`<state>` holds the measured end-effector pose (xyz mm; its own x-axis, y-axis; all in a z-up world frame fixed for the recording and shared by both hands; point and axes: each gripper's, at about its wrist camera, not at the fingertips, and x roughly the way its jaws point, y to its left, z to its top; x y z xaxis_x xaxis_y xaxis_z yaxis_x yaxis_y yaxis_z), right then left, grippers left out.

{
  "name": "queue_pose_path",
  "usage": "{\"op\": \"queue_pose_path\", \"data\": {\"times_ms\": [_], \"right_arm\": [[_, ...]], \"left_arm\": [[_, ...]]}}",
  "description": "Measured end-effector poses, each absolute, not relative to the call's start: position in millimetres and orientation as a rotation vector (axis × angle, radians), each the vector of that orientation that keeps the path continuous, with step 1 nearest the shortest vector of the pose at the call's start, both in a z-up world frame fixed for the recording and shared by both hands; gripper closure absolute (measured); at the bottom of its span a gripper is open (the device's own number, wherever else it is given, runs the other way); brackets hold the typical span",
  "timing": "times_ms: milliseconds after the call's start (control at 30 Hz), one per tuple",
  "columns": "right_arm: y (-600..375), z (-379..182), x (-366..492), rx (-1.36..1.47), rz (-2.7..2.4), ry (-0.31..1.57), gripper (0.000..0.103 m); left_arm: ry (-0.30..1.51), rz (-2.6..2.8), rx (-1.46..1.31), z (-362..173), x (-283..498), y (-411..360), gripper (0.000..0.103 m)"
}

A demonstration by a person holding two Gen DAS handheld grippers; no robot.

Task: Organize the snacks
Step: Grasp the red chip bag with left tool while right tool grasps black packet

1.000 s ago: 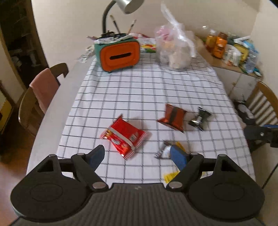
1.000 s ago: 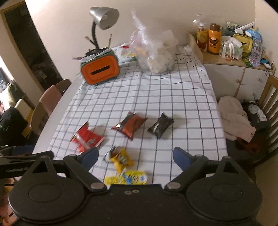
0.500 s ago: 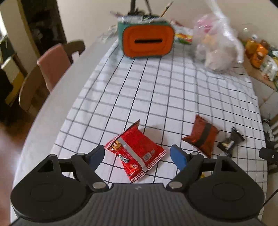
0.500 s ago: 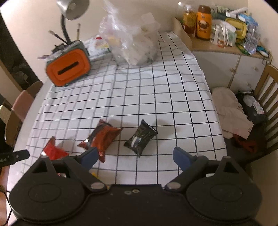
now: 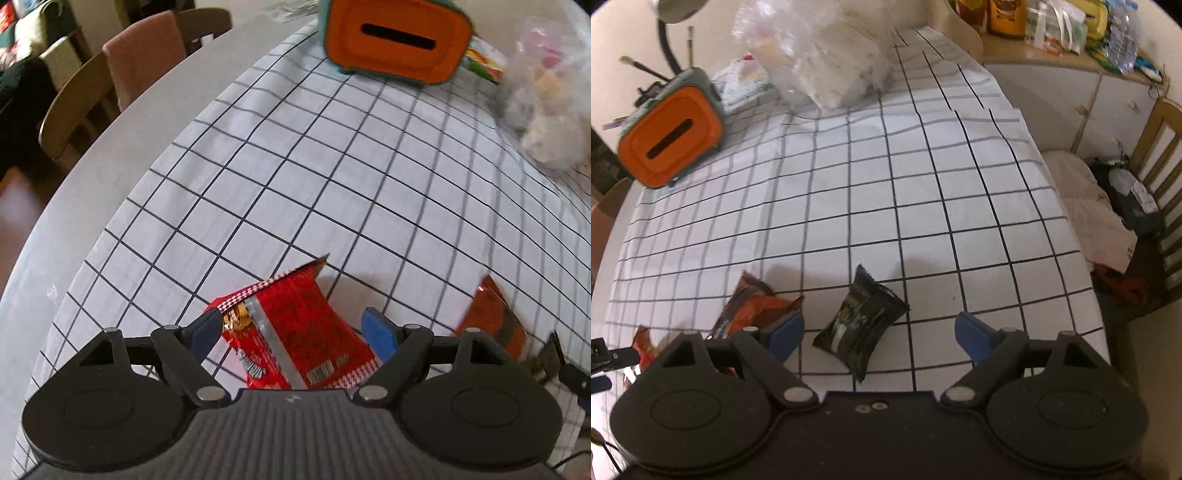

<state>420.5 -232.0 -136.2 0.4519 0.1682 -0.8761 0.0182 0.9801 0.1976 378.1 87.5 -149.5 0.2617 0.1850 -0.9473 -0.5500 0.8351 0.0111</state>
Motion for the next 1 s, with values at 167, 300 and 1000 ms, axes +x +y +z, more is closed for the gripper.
{"op": "queue_pose_path", "data": {"times_ms": [167, 300, 1000], "right_arm": [[-229, -154, 432, 0.194, 0.058, 1.117, 0.017], [-226, -166, 438, 0.2, 0.026, 1.125, 0.019], [-207, -176, 424, 0.082, -0.001, 1.053, 0.052]], "left_arm": [[1.221, 0.605, -0.421, -163, 382, 96, 0.02], [1.228, 0.663, -0.445, -172, 384, 100, 0.02], [1.271, 0.619, -0.419, -192, 377, 86, 0.036]]}}
